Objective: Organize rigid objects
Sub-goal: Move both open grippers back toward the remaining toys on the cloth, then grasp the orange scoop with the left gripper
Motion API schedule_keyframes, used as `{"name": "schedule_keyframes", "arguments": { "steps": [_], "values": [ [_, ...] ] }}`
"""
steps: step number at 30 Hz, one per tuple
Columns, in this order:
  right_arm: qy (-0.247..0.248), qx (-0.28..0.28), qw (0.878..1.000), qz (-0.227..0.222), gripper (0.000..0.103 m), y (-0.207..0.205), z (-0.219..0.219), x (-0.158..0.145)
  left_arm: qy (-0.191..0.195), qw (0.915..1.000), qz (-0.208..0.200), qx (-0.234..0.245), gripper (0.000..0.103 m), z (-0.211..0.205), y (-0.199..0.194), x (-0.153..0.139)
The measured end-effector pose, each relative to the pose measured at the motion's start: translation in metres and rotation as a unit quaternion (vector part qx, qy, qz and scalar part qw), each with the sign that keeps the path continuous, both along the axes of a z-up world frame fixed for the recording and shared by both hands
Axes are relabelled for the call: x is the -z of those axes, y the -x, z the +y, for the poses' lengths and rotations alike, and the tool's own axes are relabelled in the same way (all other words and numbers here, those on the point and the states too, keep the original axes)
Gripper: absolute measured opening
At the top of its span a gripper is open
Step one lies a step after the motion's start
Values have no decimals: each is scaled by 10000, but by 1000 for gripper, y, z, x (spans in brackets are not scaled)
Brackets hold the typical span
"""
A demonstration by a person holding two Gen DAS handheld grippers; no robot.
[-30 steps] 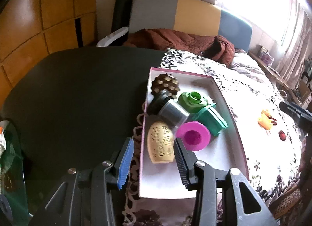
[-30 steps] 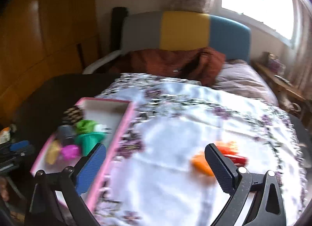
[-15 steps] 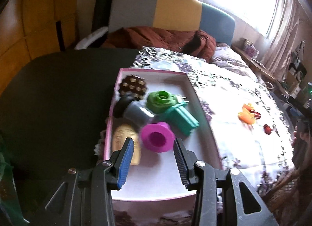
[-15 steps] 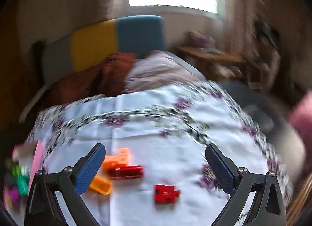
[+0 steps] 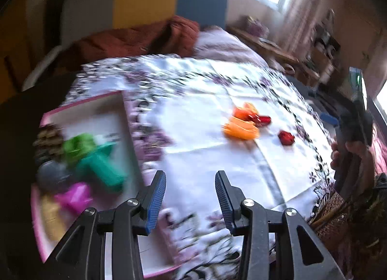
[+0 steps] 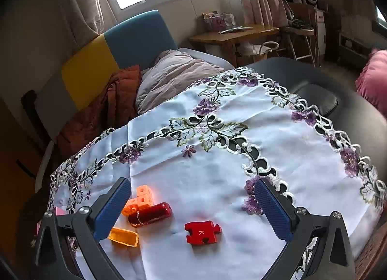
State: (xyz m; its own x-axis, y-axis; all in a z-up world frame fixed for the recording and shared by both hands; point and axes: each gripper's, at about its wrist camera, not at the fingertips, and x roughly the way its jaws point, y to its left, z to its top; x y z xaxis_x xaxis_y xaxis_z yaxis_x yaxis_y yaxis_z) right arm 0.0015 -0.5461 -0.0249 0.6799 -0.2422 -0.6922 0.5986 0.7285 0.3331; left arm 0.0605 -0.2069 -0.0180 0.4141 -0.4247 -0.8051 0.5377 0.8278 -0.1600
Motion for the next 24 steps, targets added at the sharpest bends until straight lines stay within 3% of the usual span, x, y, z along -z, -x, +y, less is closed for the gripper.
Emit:
{"name": "schedule_keyframes", "arguments": {
  "steps": [8, 13, 24],
  "values": [
    [-329, 79, 9994, -97, 103, 2, -9, 3, -94, 9978, 358, 548, 44, -87, -19, 41],
    [-389, -17, 9992, -76, 103, -1, -8, 5, -166, 9965, 452, 682, 64, -117, -36, 54],
    [-563, -168, 9982, -74, 103, -7, -8, 10, -420, 9948, 311, 878, 77, -169, -59, 73]
  ]
}}
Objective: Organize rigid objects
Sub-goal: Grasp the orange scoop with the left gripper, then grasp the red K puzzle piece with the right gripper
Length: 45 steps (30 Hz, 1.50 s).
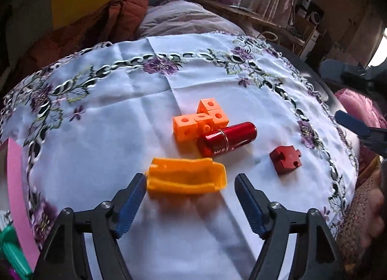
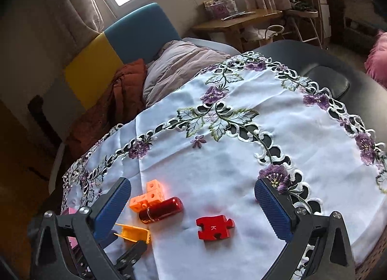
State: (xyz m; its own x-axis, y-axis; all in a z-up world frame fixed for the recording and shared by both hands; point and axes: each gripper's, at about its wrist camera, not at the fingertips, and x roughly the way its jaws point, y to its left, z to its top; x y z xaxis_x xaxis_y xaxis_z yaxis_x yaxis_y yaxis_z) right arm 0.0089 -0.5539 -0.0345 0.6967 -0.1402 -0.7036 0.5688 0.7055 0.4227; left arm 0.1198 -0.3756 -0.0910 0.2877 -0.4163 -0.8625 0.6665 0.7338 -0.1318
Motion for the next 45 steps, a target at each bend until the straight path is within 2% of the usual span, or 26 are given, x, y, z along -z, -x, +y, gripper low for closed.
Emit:
{"name": "schedule_keyframes", "arguments": {
  "steps": [3, 6, 11, 19, 22, 25, 30, 35, 41, 43, 44, 45],
  "values": [
    [-13, -18, 10000, -13, 103, -1, 0, 0, -132, 9998, -89, -68, 76, -5, -6, 9],
    [-8, 38, 10000, -46, 103, 0, -2, 0, 75, 9999, -105, -103, 76, -1, -9, 9],
    [-104, 194, 9997, -129, 103, 5, -9, 0, 170, 9997, -163, -17, 75, 12, -3, 8],
    [-792, 561, 9952, -148, 103, 17, -31, 15, 35, 9989, -424, -181, 75, 52, 31, 6],
    [-896, 395, 9950, 184, 103, 7, -28, 25, -1, 9985, -510, -210, 75, 64, 44, 5],
    [-721, 42, 9951, 679, 102, -9, -17, 33, 5, 9978, -617, -231, 75, 72, 52, 6],
    [-380, -317, 9906, 1272, 91, -22, -2, 45, 83, 9974, -648, -302, 76, 77, 52, 7],
    [-279, -530, 9845, 1651, 85, -28, 5, 55, 101, 9970, -700, -317, 76, 78, 54, 8],
    [-82, -656, 9774, 2010, 85, -35, 13, 61, 143, 9971, -673, -336, 76, 78, 53, 9],
    [-18, -744, 9730, 2185, 78, -38, 17, 66, 165, 9971, -653, -347, 76, 79, 52, 9],
    [78, -839, 9702, 2271, 48, -39, 21, 68, 173, 9971, -650, -352, 76, 79, 52, 9],
    [179, -887, 9659, 2426, 48, -41, 24, 71, 175, 9971, -651, -353, 76, 79, 52, 9]
  ]
}}
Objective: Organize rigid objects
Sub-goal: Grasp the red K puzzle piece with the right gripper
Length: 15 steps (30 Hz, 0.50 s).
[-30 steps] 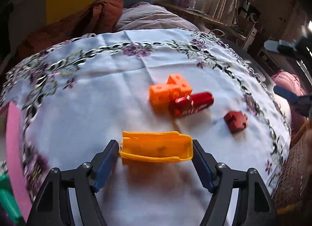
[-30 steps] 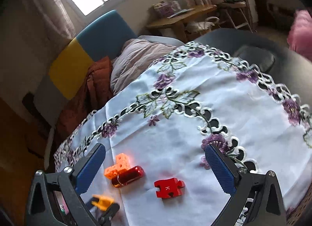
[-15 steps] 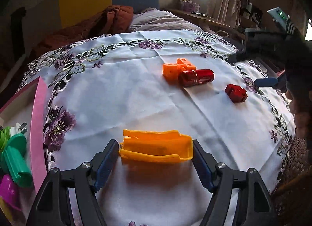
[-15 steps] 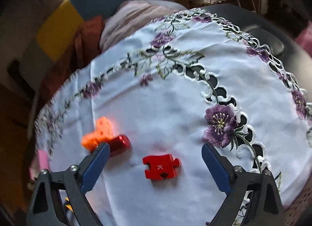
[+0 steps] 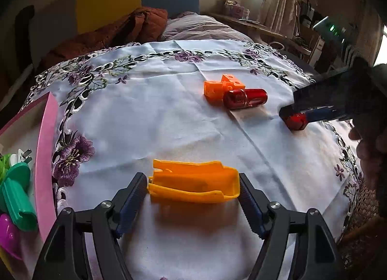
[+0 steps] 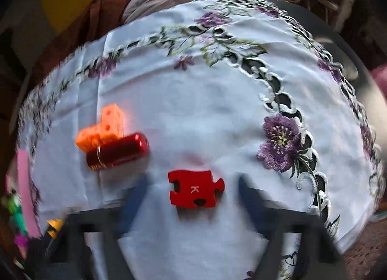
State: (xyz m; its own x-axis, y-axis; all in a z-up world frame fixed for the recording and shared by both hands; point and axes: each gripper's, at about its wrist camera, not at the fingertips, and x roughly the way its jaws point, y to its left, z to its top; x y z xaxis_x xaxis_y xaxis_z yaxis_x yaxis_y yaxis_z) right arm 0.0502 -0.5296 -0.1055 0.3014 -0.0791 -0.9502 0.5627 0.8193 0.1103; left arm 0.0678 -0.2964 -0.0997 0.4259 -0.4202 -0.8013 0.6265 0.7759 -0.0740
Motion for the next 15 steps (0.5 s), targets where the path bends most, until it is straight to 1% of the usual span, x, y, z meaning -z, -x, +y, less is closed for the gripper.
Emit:
{"name": "schedule_keyframes", "arguments": {
  "steps": [2, 4, 6, 7, 9, 11, 15],
  "values": [
    [199, -133, 9997, 106, 47, -2, 6, 1, -1, 10000, -9, 8, 76, 0, 0, 0],
    [9, -158, 9998, -103, 47, -1, 6, -2, 13, 10000, -6, 10, 76, 0, 0, 0],
    [-210, -327, 9984, -409, 47, -1, 9, -7, 4, 10000, -22, 22, 76, 0, 0, 0],
    [-255, -429, 9978, -436, 47, -3, 12, -8, 0, 10000, -32, 32, 76, 0, 1, 0],
    [-427, -667, 9963, -322, 47, -8, 21, -1, 32, 10000, -15, 0, 75, 2, 1, -1],
    [-319, -794, 9960, -258, 48, -9, 26, 0, 66, 10000, 11, -31, 75, 3, 0, -2],
    [-397, -740, 9961, -277, 48, -9, 22, 3, 147, 9998, 97, -47, 75, 5, 2, -5]
  ]
}}
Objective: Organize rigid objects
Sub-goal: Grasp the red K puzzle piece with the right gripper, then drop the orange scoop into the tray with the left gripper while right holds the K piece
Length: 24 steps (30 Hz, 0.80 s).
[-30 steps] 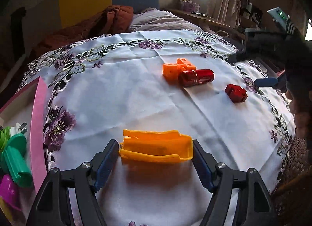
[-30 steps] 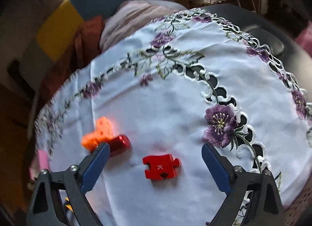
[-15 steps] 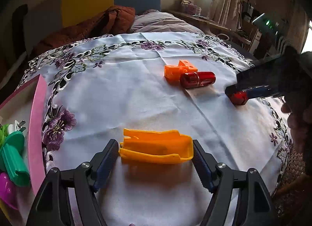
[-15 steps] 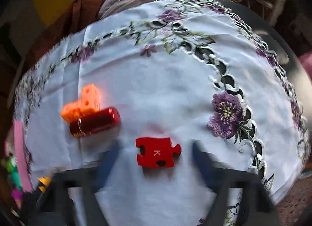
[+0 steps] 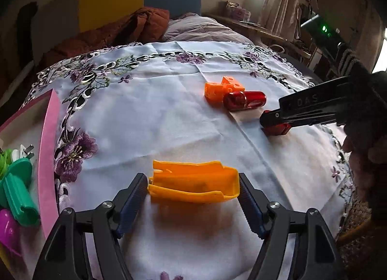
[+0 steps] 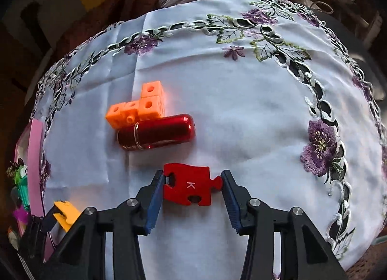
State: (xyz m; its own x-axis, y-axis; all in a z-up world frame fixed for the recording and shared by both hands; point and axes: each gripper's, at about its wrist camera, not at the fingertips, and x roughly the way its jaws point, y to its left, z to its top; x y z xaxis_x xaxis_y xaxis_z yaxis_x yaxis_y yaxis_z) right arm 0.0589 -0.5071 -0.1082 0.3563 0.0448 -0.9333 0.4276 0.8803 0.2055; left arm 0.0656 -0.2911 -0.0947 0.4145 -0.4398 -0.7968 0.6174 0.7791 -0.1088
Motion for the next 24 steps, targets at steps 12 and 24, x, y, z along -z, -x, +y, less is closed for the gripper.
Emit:
{"name": "schedule_keyframes", "arguments": {
  "steps": [12, 24],
  "values": [
    [495, -540, 9972, 124, 66, -13, 25, 5, 359, 9991, -227, 35, 75, 23, 23, -41],
    [489, -457, 9977, 94, 63, -11, 25, 3, 872, 9931, -343, -702, 75, 104, 16, -94]
  ]
}}
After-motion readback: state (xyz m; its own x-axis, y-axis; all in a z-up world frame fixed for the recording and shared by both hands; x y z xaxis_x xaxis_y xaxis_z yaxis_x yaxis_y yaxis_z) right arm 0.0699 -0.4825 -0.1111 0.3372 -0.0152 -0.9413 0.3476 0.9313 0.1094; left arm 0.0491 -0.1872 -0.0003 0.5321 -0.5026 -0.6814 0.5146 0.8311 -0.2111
